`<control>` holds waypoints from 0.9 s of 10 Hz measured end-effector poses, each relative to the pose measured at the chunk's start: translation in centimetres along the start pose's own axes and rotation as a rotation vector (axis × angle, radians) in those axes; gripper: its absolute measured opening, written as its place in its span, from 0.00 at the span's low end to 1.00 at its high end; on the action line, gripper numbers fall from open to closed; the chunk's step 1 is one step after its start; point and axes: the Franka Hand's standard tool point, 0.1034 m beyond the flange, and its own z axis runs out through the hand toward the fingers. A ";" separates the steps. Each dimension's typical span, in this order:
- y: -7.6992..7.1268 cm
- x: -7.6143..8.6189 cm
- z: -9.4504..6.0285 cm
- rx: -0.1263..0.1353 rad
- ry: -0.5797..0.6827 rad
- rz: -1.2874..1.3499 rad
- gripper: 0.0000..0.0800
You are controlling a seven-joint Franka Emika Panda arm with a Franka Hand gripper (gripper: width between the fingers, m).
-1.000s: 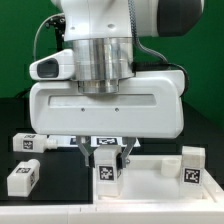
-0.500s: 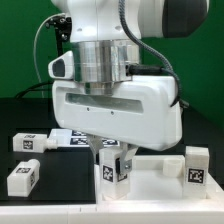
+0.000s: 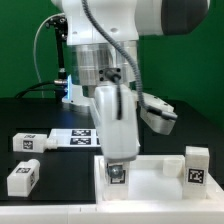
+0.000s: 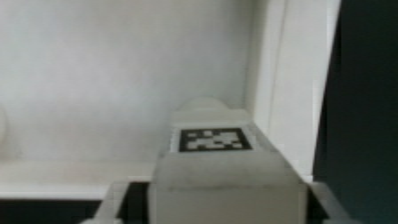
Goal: Assemble square table
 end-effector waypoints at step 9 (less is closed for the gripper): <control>0.8 -1.5 0.2 0.021 0.028 -0.481 0.80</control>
Offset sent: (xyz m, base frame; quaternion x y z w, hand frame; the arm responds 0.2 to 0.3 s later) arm 0.0000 0.0000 0.0000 0.0000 0.0000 -0.0650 0.9979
